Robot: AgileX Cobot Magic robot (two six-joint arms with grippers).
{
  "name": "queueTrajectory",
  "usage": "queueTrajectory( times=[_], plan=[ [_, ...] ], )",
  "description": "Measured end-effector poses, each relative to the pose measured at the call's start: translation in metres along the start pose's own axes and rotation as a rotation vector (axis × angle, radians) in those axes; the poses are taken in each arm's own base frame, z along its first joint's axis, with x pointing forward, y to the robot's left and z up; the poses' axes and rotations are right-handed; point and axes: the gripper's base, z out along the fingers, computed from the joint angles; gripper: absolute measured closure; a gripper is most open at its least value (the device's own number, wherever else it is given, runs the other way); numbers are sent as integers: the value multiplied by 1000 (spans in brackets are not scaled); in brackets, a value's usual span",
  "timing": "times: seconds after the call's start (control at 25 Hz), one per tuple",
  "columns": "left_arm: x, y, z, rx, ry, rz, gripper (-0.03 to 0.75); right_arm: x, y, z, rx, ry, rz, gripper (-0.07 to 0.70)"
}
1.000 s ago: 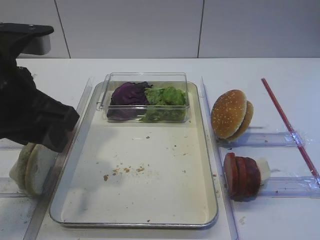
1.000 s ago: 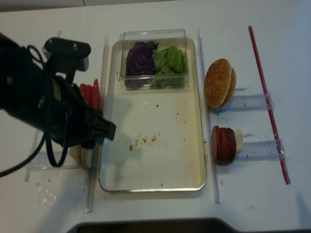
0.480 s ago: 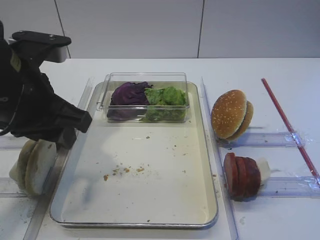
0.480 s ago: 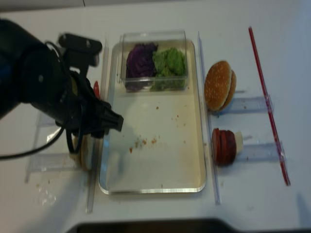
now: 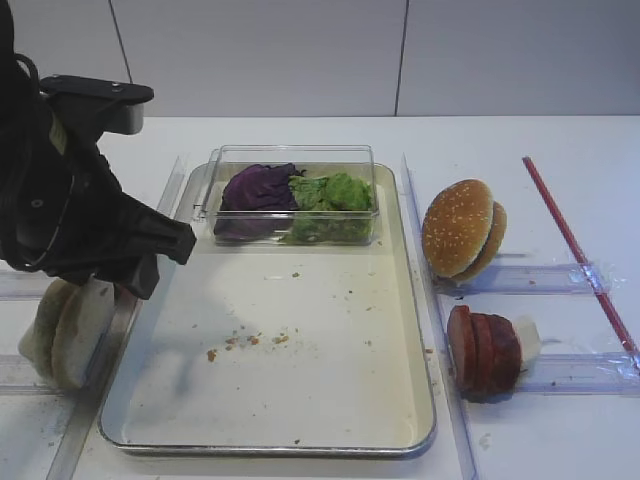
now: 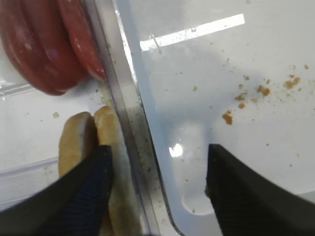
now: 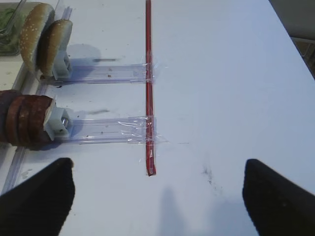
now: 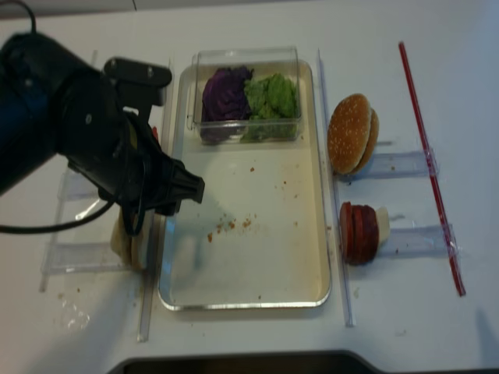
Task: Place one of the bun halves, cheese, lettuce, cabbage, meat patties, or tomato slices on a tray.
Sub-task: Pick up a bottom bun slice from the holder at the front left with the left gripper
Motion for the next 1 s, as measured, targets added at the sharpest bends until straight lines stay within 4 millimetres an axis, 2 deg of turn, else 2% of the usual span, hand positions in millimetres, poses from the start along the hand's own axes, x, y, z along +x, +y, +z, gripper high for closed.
queueTrajectory(
  times=[1.0],
  plan=[
    [-3,5,-1,-52,-26,-26,326,0,0,0,0,0,0,-60]
  ],
)
